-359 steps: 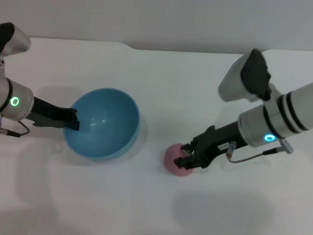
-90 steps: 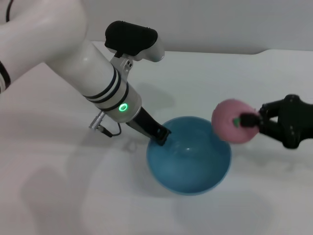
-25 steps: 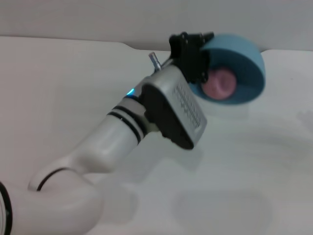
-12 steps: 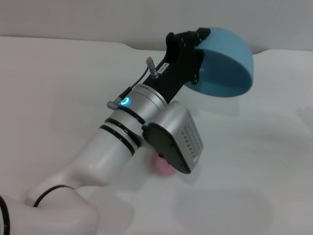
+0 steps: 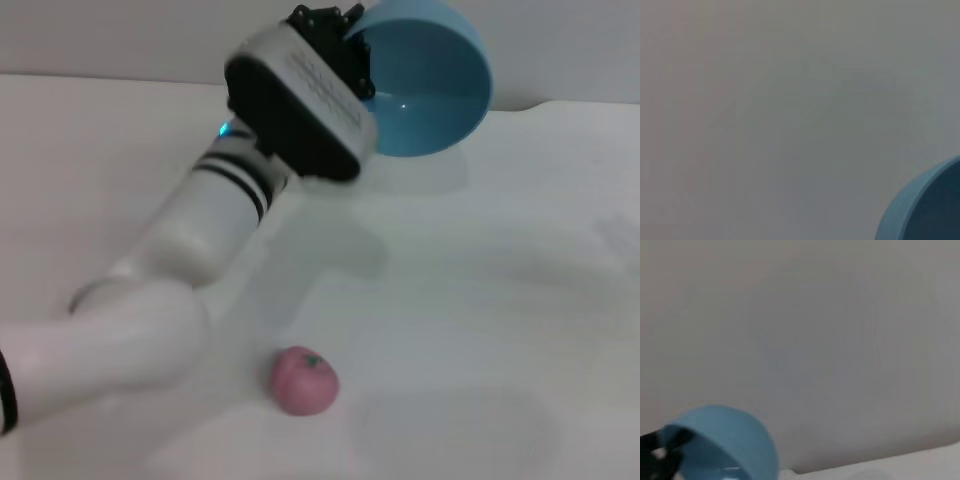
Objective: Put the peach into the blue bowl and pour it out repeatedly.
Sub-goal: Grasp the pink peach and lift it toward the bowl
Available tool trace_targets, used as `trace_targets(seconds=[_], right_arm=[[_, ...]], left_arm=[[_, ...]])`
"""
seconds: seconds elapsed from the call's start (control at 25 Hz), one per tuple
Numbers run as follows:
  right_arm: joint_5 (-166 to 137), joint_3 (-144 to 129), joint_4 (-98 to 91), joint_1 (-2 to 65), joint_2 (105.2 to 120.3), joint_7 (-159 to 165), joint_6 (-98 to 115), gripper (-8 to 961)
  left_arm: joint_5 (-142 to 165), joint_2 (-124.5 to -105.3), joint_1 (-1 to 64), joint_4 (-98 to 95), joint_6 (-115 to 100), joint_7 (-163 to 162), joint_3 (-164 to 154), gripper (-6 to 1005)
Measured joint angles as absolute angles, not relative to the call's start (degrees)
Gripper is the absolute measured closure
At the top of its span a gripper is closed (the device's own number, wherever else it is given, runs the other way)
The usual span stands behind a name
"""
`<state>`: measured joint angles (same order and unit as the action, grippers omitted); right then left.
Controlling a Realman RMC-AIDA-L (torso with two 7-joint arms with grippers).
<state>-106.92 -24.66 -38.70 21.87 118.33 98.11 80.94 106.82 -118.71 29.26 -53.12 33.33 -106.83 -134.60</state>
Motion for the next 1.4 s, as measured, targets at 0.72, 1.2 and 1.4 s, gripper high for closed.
trace_targets(seconds=[0.72, 1.2, 1.4], right_arm=[[-109.5, -42.2, -37.9, 28.7, 117.96, 97.3, 78.8, 561], [-113.1, -59.9, -38.5, 36.7, 118.17, 101.3, 79.6, 559], [-114.0, -68.7, -38.1, 41.0, 118.88, 101.9, 79.5, 555]], left_arm=[[116.3, -117.41, 33.5, -55.3, -36.7, -138.5, -80.5, 999], [144.7, -117.33, 34.7, -58.8, -67.1, -154.2, -65.3, 1000], [146.4, -117.43, 34.8, -59.7, -72.6, -154.6, -65.2, 999]])
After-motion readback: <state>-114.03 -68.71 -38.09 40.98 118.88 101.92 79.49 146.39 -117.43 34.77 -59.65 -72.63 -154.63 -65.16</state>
